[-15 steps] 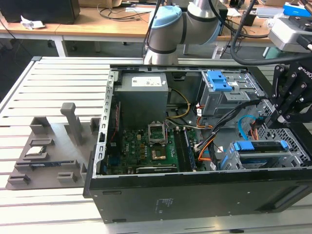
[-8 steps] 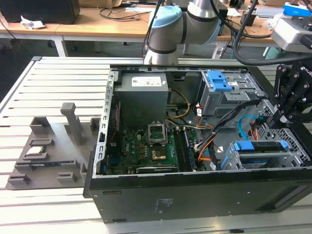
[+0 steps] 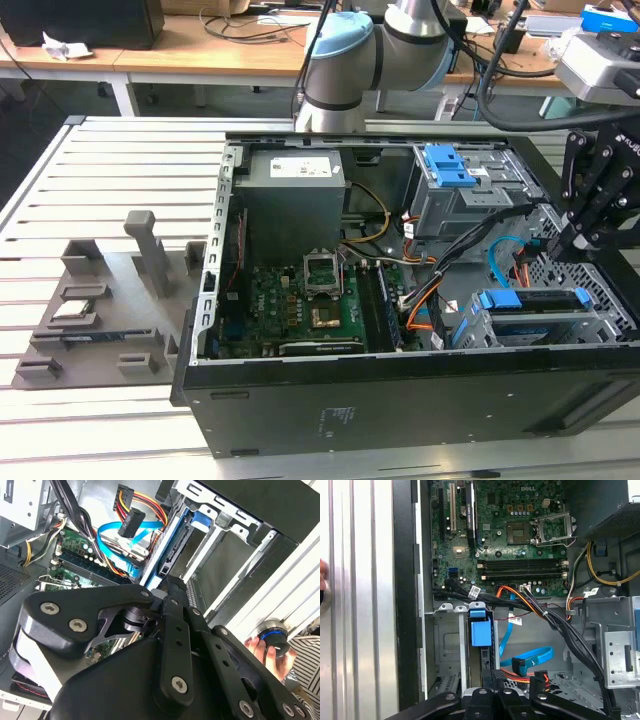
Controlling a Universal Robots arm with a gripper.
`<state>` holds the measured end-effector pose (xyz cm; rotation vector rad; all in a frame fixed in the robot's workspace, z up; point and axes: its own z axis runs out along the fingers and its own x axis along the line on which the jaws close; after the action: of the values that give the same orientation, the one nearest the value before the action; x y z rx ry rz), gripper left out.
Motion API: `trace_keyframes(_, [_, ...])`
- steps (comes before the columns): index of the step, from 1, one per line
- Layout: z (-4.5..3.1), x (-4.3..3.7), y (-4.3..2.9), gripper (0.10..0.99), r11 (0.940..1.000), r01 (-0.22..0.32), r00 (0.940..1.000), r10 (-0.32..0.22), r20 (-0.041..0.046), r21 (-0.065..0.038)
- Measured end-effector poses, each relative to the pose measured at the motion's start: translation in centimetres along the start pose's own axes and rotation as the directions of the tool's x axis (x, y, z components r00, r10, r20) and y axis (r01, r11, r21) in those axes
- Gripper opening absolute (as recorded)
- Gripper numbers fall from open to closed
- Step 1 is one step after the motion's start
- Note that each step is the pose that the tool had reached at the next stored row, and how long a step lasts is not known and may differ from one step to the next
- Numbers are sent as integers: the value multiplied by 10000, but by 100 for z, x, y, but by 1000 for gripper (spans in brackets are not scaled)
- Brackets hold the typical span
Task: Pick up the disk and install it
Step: 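Insert the first disk wire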
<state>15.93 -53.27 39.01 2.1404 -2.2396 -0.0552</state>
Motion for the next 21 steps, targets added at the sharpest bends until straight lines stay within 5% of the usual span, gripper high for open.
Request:
trace_keyframes(8, [-2,-254,-61,106,10000,3,10000,-3,-32,1])
trace_keyframes(11, [33,-365,-134,106,10000,4,10000,-4,-39,-3])
trace_keyframes(19, [50,-388,-150,106,10000,3,10000,-3,-44,-4])
trace_keyframes(21, [50,-388,-150,235,10000,3,10000,-3,-46,-4])
